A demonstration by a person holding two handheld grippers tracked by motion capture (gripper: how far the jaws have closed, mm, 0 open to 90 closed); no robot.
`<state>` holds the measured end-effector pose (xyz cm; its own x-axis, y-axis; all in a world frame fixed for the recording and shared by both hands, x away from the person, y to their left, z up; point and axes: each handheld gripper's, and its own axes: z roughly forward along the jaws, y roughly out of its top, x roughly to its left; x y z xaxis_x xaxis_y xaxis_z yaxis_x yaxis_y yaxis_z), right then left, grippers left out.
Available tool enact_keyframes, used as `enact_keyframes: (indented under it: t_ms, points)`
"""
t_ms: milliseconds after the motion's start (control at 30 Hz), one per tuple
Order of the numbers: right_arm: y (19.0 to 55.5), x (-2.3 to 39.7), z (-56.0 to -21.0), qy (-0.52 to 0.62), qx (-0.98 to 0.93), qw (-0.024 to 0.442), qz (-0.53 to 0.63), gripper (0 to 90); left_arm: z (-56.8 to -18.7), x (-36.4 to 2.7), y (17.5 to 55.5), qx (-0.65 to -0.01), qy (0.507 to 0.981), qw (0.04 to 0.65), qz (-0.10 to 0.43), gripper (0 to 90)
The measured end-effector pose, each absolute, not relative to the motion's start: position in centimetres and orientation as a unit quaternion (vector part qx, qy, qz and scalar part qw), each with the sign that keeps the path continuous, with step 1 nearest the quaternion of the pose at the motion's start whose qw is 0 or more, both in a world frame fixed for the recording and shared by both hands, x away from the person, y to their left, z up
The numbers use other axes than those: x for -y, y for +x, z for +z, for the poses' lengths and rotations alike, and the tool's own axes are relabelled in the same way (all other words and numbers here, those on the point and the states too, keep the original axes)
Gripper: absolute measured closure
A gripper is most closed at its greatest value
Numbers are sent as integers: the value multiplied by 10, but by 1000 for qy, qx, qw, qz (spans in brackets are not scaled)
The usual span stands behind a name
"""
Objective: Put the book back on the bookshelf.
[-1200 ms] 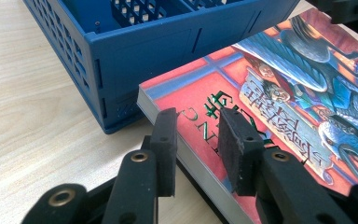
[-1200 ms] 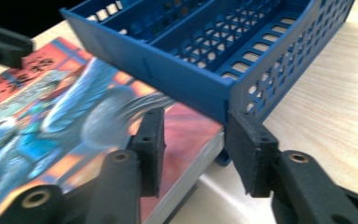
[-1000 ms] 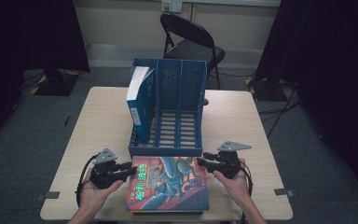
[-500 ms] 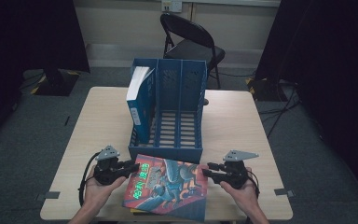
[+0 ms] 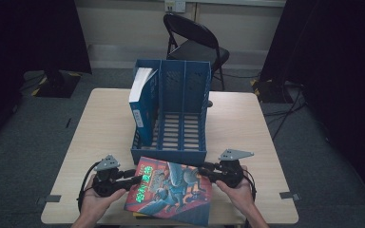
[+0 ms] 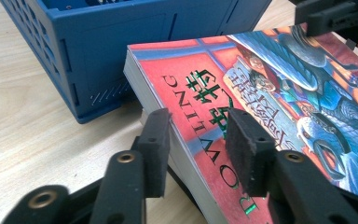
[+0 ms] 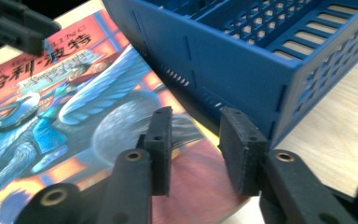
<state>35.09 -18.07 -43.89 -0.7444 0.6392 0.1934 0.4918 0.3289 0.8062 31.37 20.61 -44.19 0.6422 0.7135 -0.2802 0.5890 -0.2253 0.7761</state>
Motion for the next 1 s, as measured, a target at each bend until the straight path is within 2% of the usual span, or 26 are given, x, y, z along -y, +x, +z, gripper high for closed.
enact_keyframes:
  t_ms: [100, 433, 633, 833, 1000]
  points:
    - [344, 181, -438, 348, -816, 80, 455, 655, -442, -204, 318, -420, 777, 464, 64, 668]
    - [319, 191, -439, 340, -819, 62, 458, 676, -440, -187, 329, -408, 788, 456, 69, 668]
    - [302, 195, -439, 328, -826, 45, 456, 667, -440, -173, 343, -392, 797, 456, 55, 668]
    - [315, 181, -437, 313, -832, 32, 457, 655, -441, -172, 344, -392, 795, 460, 51, 657]
    - [332, 170, -437, 311, -834, 25, 455, 639, -440, -177, 333, -391, 800, 453, 49, 598]
